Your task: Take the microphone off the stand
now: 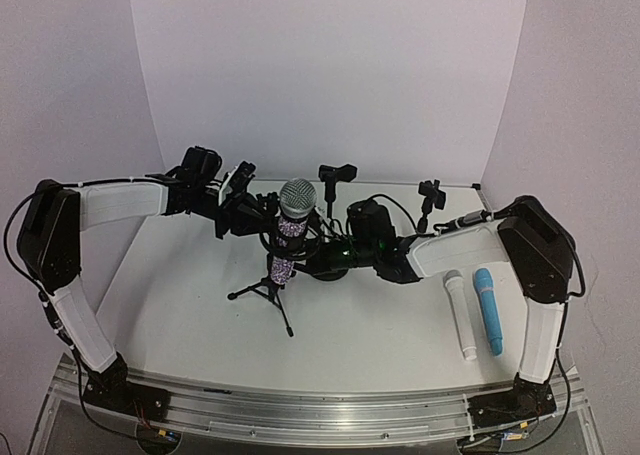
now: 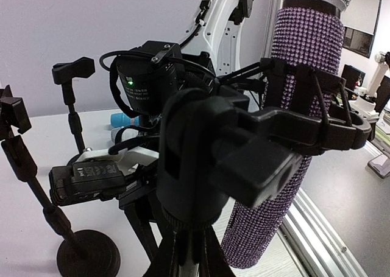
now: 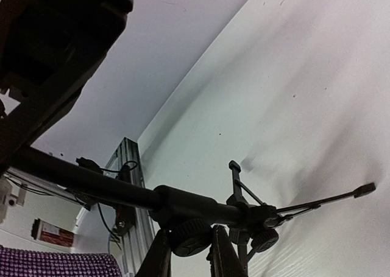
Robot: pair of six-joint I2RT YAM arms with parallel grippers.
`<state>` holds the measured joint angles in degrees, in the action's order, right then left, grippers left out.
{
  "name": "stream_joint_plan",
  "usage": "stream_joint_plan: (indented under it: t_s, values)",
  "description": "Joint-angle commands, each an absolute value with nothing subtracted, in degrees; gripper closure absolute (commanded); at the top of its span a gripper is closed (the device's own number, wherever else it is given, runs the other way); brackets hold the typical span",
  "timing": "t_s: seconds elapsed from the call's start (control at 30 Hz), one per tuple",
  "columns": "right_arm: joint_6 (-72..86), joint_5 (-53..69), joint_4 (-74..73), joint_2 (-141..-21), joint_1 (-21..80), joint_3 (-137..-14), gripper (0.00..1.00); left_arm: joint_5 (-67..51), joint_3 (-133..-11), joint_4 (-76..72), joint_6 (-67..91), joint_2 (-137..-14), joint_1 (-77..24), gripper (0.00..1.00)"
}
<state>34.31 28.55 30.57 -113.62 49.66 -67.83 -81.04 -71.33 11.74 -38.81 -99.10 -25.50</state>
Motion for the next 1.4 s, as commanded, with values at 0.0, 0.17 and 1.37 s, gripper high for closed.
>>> stream_joint_plan:
  t_s: [0.0,0.17,1.37]
  values:
    - [19.9,32.8,26.9,-112.7,53.1,-68.5,1.0,-72.5,-66.7,-0.7,-24.8,-97.0,-25.0,1.0]
    - [11.8,30.8,26.6,-113.0,54.0,-67.7,1.0,-71.4,-57.5,-18.0,-11.0,-94.7,-25.0,1.0]
    - [48.6,36.0,16.8,-107.9,46.8,-64.8,0.36,-80.3,-48.2,-29.8,-15.3,-91.1,-25.9,1.0]
